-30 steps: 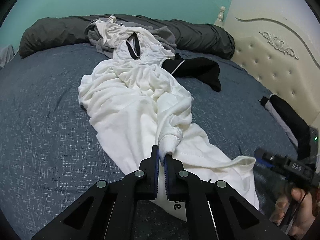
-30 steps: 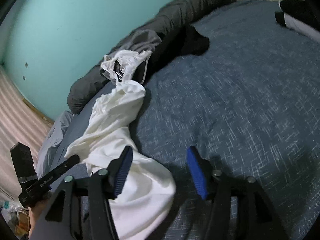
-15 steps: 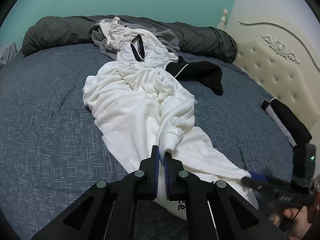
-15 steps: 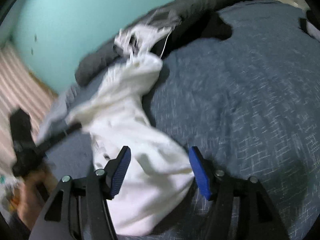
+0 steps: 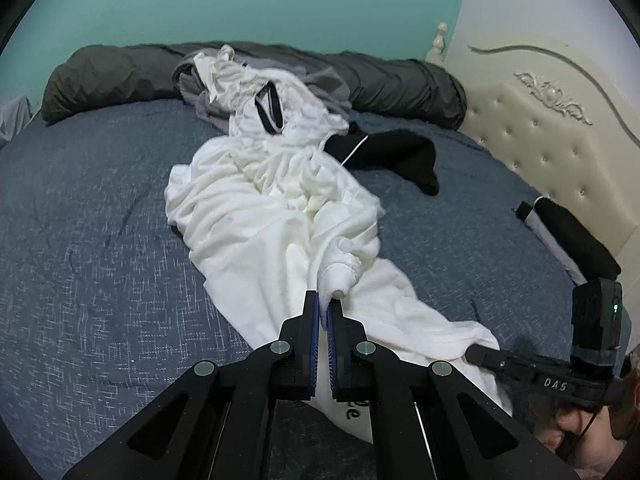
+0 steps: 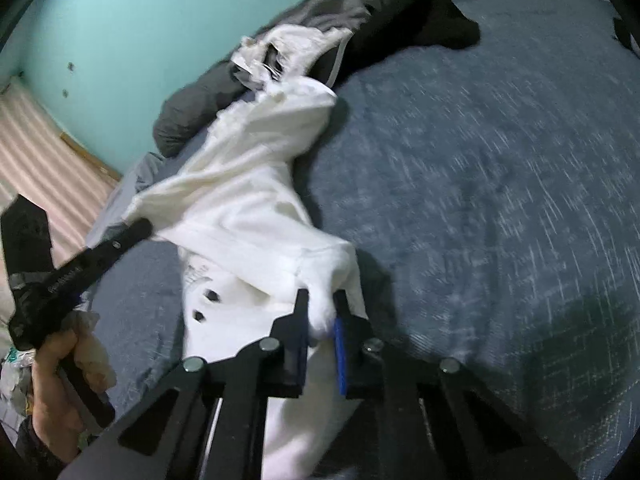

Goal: Fold clothes
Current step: 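Close the left tool on the shirt hem while the right tool holds it, then lift the white shirt by its hem with both tools, letting it hang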

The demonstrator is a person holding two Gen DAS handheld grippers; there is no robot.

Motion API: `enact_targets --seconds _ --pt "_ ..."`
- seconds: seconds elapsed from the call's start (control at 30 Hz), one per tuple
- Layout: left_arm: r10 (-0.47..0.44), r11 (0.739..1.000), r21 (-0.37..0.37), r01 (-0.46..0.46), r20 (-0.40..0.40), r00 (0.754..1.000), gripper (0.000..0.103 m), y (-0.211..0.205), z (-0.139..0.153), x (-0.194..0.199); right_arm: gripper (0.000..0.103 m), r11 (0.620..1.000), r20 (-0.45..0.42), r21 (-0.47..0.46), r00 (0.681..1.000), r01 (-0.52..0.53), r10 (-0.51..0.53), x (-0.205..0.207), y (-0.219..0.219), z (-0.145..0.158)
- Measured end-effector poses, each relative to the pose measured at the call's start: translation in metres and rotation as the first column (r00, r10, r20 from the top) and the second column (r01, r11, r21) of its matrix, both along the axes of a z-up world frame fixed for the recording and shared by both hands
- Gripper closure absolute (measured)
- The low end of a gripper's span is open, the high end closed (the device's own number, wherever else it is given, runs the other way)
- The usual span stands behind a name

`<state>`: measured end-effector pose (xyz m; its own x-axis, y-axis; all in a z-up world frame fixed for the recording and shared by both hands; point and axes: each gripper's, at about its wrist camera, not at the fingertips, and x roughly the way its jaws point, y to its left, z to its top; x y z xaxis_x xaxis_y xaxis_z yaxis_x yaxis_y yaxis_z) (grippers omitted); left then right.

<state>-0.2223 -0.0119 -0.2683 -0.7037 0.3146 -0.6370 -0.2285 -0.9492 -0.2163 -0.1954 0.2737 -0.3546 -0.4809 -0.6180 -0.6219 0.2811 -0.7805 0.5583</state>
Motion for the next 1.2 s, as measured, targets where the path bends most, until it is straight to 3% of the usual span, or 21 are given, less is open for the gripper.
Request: enact_targets --seconds 0.1,0.3,0.47,0.73,1.2 --pt "-0.001 1.0 0.014 0.001 -0.03 1.0 0.099 -0.001 0.016 0.015 0.095 0.999 -0.054 -0.045 0.999 -0.007 0.005 0.005 0.0 0.019" --pt "0.023 0.999 0.041 -0.02 -0.077 0.997 0.1 -0.012 0.055 0.05 0.095 1.0 -0.189 -0.02 0.982 -0.019 0.015 0.027 0.0 0.075" --pt "0.043 0.998 0.061 -0.035 -0.13 0.991 0.1 -0.023 0.105 0.078 0.096 0.999 -0.281 0.01 0.959 -0.043 0.044 0.042 0.001 0.137" --pt "0.064 0.996 0.073 -0.046 -0.262 0.963 0.1 -0.033 0.21 0.124 0.096 0.992 -0.443 0.103 0.889 -0.078 0.116 0.074 -0.003 0.259" --pt "0.072 0.996 0.078 -0.044 -0.407 0.911 0.1 -0.038 0.362 0.163 0.097 0.981 -0.604 0.187 0.781 -0.055 0.159 0.105 -0.005 0.426"
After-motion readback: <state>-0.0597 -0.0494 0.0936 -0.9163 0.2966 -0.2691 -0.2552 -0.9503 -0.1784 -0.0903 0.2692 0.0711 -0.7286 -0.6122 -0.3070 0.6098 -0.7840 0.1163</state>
